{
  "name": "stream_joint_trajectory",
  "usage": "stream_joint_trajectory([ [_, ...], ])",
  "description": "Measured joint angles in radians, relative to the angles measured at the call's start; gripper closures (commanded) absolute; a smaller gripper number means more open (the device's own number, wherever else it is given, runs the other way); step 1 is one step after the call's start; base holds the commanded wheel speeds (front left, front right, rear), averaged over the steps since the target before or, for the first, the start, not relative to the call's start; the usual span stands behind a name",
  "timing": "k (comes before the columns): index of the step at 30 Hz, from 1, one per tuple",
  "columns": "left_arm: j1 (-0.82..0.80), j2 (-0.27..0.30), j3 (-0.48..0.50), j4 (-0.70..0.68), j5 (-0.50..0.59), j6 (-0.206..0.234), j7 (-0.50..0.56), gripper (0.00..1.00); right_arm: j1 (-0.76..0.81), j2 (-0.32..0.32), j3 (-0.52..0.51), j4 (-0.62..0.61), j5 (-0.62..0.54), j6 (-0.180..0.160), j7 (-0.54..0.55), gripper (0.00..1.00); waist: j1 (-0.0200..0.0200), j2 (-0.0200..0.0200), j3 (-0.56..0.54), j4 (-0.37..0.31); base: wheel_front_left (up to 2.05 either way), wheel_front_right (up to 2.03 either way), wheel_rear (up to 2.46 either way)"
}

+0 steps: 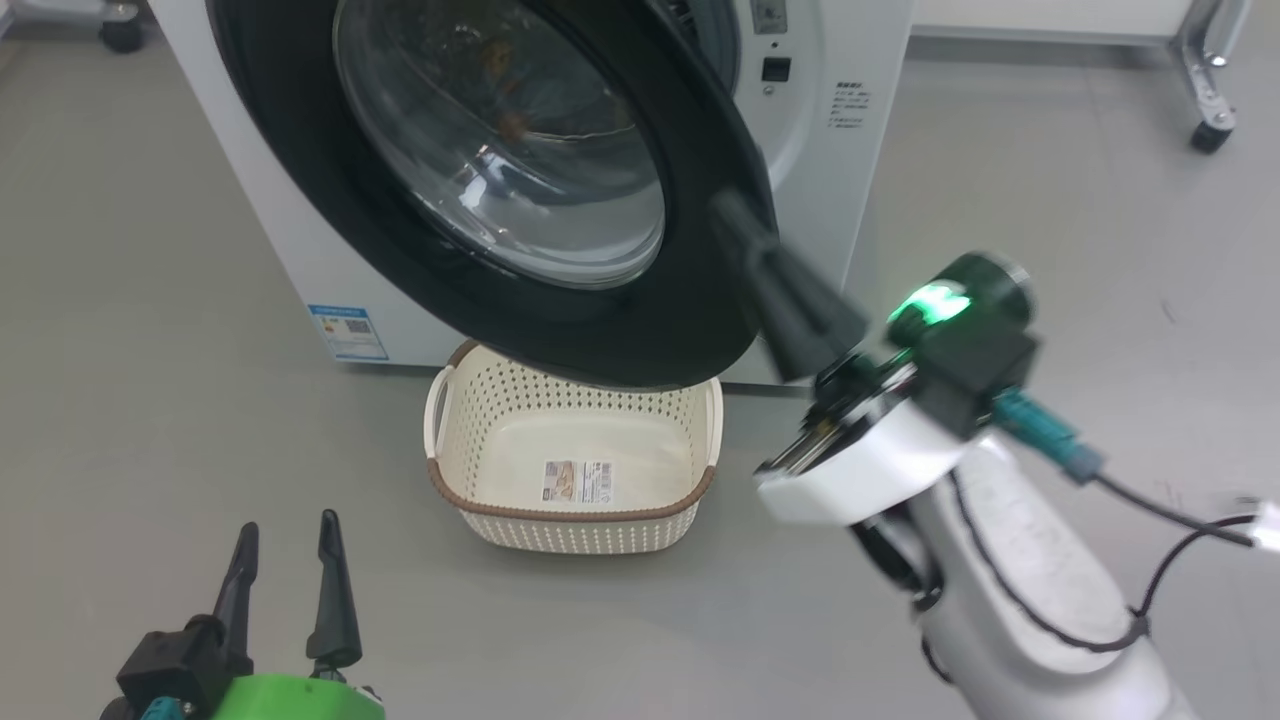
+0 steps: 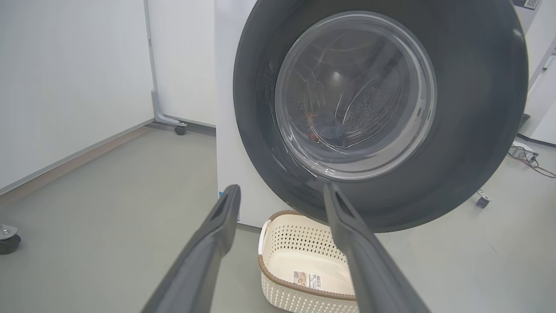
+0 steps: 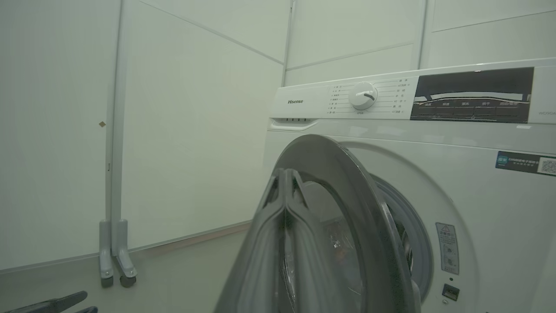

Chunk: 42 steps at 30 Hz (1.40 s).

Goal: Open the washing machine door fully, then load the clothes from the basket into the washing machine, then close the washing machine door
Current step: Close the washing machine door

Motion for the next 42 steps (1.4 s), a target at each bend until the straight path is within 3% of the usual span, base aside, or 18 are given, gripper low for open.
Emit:
stream_joint_trajectory([
  [8,-0.008,-0.013,-0.007,-0.019,0.002,-0.008,0.0,0.0,0.01,-0.001,0.136,0.124,0.006,0.0,0.0,1.0,0.0,0.0,0.056,0.042,0.0,0.0,0.0],
  [23,-0.085,-0.021,0.01,-0.026,0.005,-0.018,0.0,0.0,-0.072,-0.033,0.055,0.244,0.05,0.0,0.001,1.0,0.0,0.0,0.197,0.105,0.0,0.0,0.0],
  [42,-0.095,-0.024,0.01,-0.009,0.006,-0.03,0.0,0.0,-0.144,-0.035,0.03,0.281,0.066,0.0,0.001,1.0,0.0,0.0,0.255,0.129,0.0,0.0,0.0],
])
